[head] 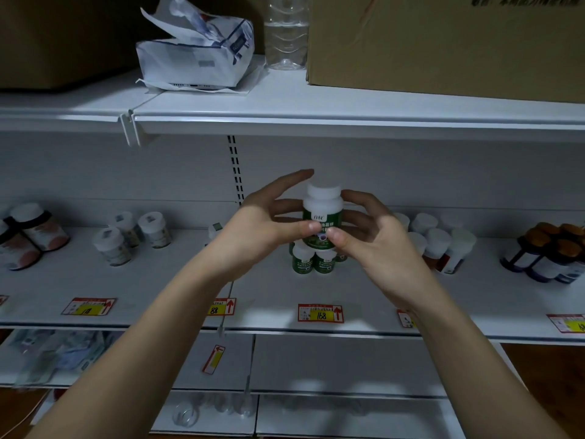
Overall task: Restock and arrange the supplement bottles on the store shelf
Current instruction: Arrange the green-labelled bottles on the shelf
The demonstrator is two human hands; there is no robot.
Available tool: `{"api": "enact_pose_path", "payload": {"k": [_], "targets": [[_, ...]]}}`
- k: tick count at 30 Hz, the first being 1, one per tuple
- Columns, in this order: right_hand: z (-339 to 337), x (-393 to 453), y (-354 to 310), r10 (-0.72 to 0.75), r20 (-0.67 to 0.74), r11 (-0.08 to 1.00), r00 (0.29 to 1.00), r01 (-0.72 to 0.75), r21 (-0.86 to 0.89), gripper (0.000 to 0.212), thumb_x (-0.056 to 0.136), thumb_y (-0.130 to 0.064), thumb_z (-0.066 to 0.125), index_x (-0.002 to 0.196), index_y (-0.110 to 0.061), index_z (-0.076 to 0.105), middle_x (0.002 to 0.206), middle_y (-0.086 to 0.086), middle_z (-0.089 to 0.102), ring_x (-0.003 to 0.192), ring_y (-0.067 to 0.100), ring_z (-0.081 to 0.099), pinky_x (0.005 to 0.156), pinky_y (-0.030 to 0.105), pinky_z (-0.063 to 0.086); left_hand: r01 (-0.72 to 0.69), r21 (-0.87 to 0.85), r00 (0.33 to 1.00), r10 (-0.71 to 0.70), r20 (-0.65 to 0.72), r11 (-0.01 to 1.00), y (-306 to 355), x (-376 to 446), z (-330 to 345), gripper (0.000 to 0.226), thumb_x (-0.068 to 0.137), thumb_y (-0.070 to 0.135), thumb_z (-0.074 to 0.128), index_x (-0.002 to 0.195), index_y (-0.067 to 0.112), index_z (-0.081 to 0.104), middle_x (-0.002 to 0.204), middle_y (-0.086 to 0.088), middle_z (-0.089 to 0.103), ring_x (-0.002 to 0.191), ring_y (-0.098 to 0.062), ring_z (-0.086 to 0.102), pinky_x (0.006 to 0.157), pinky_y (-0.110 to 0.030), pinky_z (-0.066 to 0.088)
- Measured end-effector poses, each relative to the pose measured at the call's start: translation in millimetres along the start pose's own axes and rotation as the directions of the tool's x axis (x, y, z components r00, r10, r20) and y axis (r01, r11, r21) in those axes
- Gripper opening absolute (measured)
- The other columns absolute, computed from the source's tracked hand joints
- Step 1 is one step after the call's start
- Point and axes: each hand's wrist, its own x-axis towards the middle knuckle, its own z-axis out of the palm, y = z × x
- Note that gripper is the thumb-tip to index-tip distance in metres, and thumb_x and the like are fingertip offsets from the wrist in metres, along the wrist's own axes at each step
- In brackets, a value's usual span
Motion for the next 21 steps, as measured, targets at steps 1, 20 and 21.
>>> {"api": "enact_pose_path", "payload": {"k": [1, 20, 21], "targets": [[0, 0, 1, -0.012, 0.006, 1.000, 1.000, 0.012, -0.011, 0.046, 0.091, -0.002, 0.067, 0.129, -0.024, 0.054, 0.116, -0.001, 0.072, 0.108, 0.009, 0.068, 0.092, 0.028, 0.056, -0.010, 0.011, 1.000, 0.010, -0.002, 1.000, -1, 0, 0, 0.074, 0.079, 0.006, 0.076, 0.143, 0.032, 0.049, 0.121, -0.007, 0.071, 0.107, -0.016, 0.070, 0.090, -0.030, 0.057], [-7, 24, 51, 0.026, -0.115, 0.998, 0.993, -0.018, 0.066, 0.037, 0.094, 0.000, 0.061, 0.124, -0.022, 0.055, 0.117, -0.004, 0.067, 0.104, 0.006, 0.067, 0.090, 0.030, 0.057, -0.006, 0.181, 0.995, 0.024, -0.096, 0.983, -27, 52, 13, 0.032, 0.085, 0.019, 0.076, 0.114, 0.028, 0.066, 0.114, 0.004, 0.070, 0.099, -0.013, 0.070, 0.081, -0.036, 0.062], [-11, 30, 63, 0.054, -0.154, 0.997, 0.987, -0.044, 0.069, 0.033, 0.095, -0.002, 0.059, 0.123, -0.019, 0.055, 0.116, -0.001, 0.067, 0.101, 0.008, 0.066, 0.089, 0.033, 0.056, 0.000, 0.194, 0.993, 0.023, -0.117, 0.981, -32, 58, 13, 0.032, 0.085, 0.019, 0.077, 0.113, 0.025, 0.065, 0.114, 0.004, 0.070, 0.100, -0.012, 0.070, 0.081, -0.032, 0.061]]}}
